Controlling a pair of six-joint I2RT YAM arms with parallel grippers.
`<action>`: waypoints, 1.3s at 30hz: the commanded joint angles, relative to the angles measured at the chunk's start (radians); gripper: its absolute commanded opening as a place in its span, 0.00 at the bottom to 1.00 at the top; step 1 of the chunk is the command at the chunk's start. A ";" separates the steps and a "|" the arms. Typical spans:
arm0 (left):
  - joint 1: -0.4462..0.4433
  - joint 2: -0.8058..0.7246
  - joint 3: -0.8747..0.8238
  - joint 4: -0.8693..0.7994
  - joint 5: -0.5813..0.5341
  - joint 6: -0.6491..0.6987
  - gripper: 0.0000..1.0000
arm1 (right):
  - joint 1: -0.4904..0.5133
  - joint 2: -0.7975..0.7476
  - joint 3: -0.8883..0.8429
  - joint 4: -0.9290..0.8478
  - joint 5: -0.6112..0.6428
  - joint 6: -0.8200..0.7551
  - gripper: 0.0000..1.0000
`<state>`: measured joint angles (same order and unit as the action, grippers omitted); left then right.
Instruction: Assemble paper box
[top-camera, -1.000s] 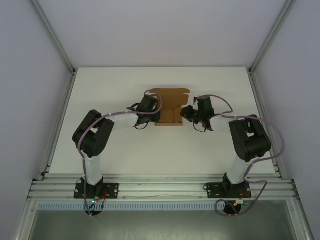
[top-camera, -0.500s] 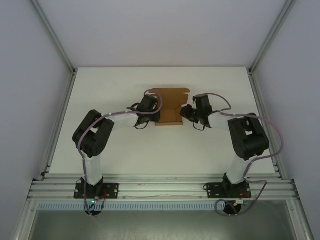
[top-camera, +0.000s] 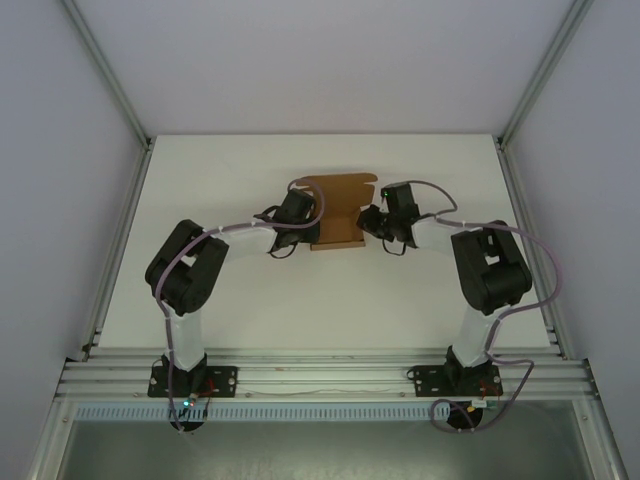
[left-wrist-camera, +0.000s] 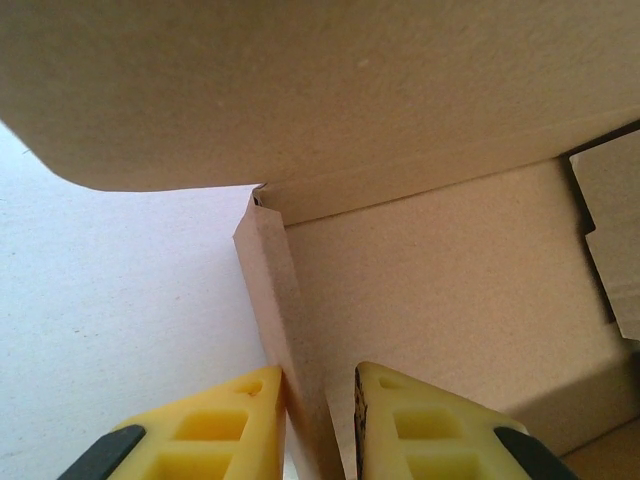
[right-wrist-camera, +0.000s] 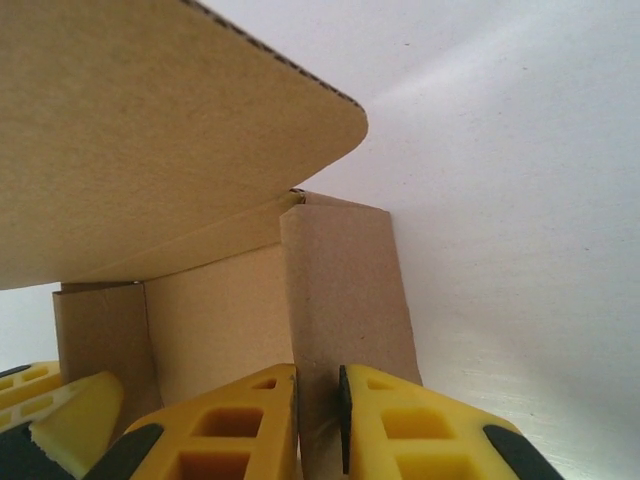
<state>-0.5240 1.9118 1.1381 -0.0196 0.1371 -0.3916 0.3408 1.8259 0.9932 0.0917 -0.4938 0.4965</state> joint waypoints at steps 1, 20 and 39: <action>-0.016 0.002 0.016 -0.023 0.009 0.015 0.24 | 0.013 0.077 -0.015 -0.259 0.143 -0.022 0.19; -0.016 -0.029 0.005 -0.017 -0.013 0.019 0.24 | 0.077 0.179 0.138 -0.531 0.335 -0.079 0.17; -0.019 -0.056 0.006 -0.023 -0.028 0.011 0.20 | 0.168 0.289 0.348 -0.869 0.720 -0.072 0.00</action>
<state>-0.5369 1.8927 1.1381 -0.0105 0.1211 -0.3920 0.5079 2.0171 1.3544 -0.4725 0.0177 0.3935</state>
